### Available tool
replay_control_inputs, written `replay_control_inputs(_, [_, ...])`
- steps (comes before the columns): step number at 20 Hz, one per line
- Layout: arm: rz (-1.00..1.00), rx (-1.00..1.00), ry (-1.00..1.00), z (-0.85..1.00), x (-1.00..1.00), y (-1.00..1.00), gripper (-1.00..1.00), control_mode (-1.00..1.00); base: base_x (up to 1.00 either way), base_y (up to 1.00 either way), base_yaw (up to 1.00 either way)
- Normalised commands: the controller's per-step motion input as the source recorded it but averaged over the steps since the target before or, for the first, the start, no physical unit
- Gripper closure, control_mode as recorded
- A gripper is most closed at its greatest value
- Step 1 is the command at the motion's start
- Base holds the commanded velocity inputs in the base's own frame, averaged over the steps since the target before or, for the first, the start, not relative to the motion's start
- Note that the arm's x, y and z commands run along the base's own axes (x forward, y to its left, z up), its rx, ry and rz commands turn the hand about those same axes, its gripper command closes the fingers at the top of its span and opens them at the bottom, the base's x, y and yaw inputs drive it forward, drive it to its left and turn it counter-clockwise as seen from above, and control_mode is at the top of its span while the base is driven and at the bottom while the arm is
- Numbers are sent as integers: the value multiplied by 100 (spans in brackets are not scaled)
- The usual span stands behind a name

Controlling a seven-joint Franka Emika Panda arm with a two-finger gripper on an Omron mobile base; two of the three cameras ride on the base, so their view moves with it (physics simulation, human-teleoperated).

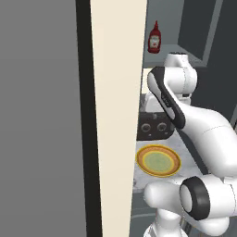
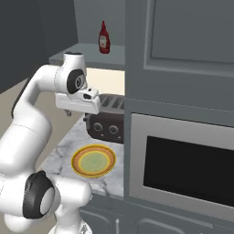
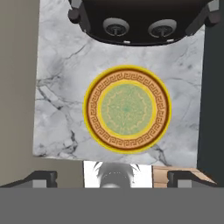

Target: Move the hot dog bun to the plate on the dining table and place the condiment next to that plate. Then navigate to the fridge and take the sausage and place it on the plate as well.

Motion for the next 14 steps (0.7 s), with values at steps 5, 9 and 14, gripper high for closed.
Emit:
replay_control_inputs(5, [0, 0, -29, 49, -49, 1, -100, -100, 0, 0, 0])
replay_control_inputs(9, [0, -2, -49, 93, -21, 0, -100, -100, 0, 0, 0])
replay_control_inputs(14, [0, -5, -54, 82, 1, 0, -100, -100, 0, 0, 0])
